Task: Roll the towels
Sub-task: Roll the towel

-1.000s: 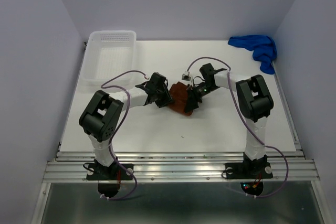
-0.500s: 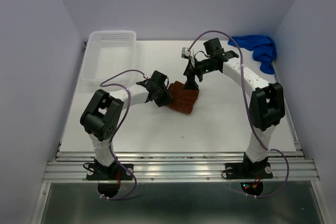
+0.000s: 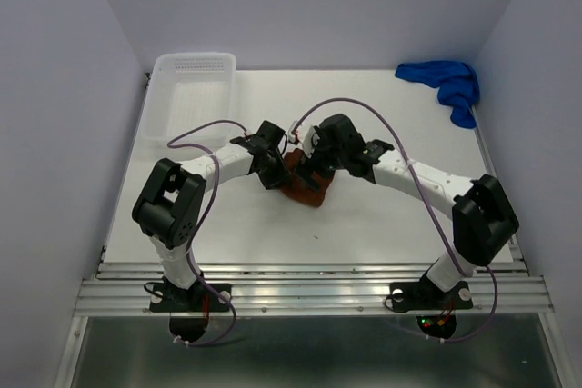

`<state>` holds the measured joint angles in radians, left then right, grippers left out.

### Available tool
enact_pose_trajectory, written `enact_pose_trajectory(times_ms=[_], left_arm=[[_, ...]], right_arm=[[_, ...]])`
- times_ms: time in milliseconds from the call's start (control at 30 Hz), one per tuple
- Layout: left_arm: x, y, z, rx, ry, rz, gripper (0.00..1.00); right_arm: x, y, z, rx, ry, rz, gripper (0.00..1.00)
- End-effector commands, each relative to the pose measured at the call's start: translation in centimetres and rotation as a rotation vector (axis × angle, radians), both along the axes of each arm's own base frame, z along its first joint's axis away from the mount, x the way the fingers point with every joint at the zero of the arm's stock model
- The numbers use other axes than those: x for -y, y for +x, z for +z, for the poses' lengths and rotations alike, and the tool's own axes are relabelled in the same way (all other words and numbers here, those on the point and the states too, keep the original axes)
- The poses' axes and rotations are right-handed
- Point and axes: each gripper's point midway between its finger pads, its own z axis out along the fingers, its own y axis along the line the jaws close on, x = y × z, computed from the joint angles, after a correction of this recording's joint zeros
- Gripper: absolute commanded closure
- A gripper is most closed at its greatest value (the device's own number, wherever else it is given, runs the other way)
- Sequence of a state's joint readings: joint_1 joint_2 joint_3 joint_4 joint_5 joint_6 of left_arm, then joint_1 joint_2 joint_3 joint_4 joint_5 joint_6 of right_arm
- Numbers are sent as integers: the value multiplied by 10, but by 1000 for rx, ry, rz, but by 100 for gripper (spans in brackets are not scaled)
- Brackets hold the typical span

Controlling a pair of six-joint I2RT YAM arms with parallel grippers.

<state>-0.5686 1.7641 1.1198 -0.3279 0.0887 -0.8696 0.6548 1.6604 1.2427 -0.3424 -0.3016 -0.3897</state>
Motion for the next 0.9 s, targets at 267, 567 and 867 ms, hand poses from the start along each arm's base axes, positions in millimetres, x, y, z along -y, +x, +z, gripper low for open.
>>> enact_pose_trajectory(times_ms=[267,567,867], left_arm=[[-25,-30,-7,-100,59,-63,71],[-27,-37,-11,-124,50,-53,71],[-27,-39,-15,-139,51,-54,72]], right_arm=[[-26,-48,2,220,-91,-99,0],[-19,-55,-28,253,-198,-128,0],[-18,-63,-53,267,-288,-130,4]])
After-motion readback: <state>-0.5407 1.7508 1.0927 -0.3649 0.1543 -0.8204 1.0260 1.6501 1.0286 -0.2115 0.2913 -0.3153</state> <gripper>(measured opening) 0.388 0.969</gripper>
